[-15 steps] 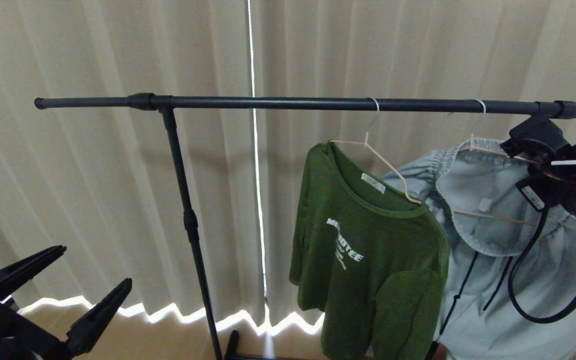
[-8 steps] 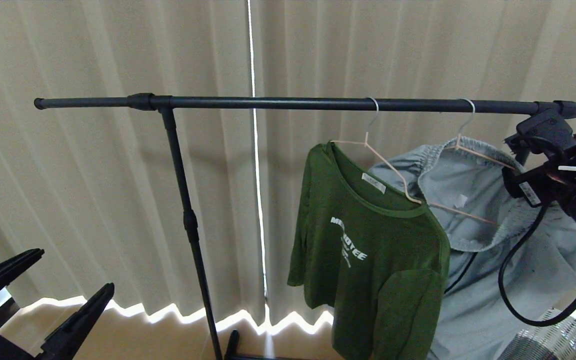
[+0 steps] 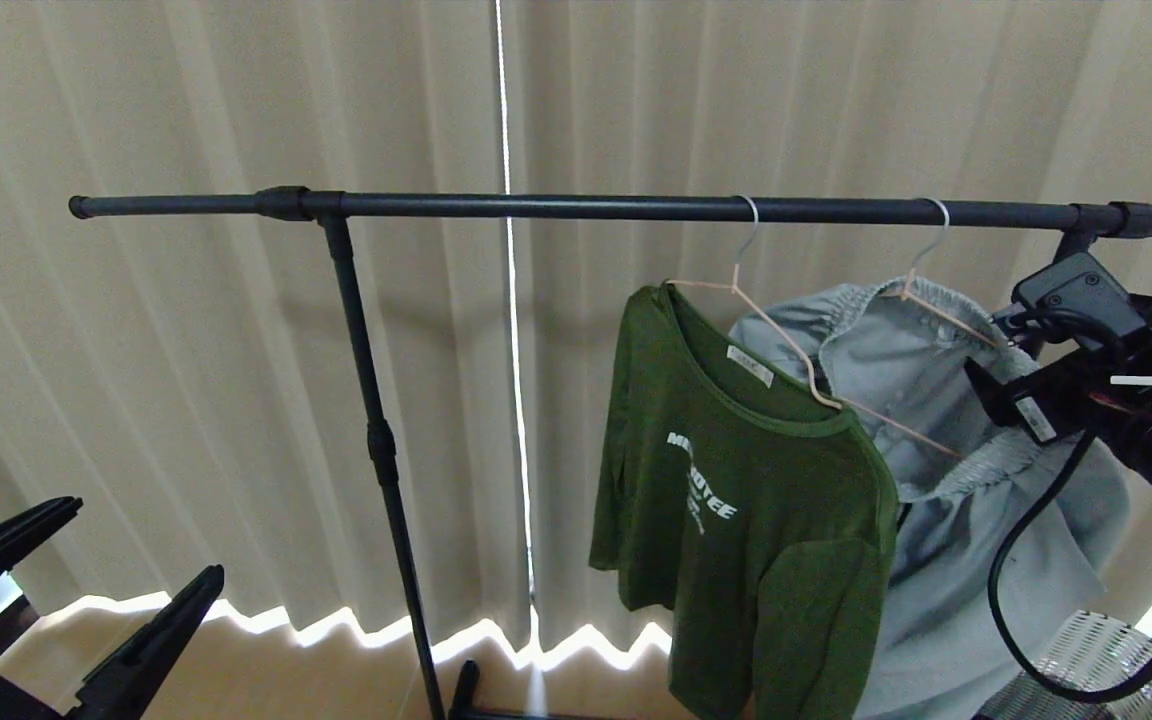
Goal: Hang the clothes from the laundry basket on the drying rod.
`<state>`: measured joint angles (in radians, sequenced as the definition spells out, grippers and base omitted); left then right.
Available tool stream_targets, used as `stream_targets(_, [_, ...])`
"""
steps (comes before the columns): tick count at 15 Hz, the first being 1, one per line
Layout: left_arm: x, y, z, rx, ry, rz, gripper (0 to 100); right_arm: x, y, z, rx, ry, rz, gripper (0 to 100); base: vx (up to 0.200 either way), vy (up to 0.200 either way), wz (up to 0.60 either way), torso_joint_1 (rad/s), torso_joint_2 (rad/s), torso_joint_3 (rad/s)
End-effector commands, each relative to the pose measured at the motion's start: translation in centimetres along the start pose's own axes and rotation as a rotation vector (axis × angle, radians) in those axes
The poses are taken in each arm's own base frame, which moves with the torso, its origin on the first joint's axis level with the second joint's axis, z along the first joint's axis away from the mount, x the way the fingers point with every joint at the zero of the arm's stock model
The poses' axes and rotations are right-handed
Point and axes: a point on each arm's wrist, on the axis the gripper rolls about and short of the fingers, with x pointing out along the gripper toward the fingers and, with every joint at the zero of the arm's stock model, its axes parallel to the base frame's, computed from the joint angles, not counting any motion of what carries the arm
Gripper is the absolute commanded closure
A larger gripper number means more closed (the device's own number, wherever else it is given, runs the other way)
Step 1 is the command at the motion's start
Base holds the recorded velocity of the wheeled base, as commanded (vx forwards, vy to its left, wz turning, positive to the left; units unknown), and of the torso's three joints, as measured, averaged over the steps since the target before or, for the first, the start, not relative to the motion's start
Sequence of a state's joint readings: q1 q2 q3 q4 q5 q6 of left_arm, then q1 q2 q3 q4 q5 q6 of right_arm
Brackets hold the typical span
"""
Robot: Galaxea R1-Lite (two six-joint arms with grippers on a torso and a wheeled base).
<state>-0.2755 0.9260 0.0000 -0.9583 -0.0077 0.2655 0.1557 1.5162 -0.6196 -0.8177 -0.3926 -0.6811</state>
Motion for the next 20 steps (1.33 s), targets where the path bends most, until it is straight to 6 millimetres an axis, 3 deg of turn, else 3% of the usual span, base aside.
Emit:
stream_targets(1, [0.0,0.0,0.0,0.0,0.002,0.0,0,-0.5,0.3,-0.1,0.007,-0.038,0.06,0,0.0,0.0,0.0,0.0,0.0,0.0])
stream_targets(10, [0.0,0.3,-0.1,-0.03,0.011,0.041,0,-2.4,-0.2,0.5,0.222,-0.26,0.329,0,0.0,0.0,0.0,0.0,0.0,0.0])
stream_targets(15, [0.0,1.9,-0.2,-0.139,0.033,0.207,0,-6.5,-2.8,1.0,0.338,-0.375,0.277,0,0.0,0.0,0.0,0.0,0.0,0.0])
stream_targets(18, [-0.2,1.9,-0.5,-0.152,0.044,0.225,0,-9.8,-4.1,0.4,0.411,-0.429,0.252,0,0.0,0.0,0.0,0.0,0.0,0.0])
stream_targets(20, [-0.4,2.2,-0.6,-0.168,0.048,0.265,0,-12.3,-4.3,-1.0,0.42,-0.447,0.242,0,0.0,0.0,0.0,0.0,0.0,0.0])
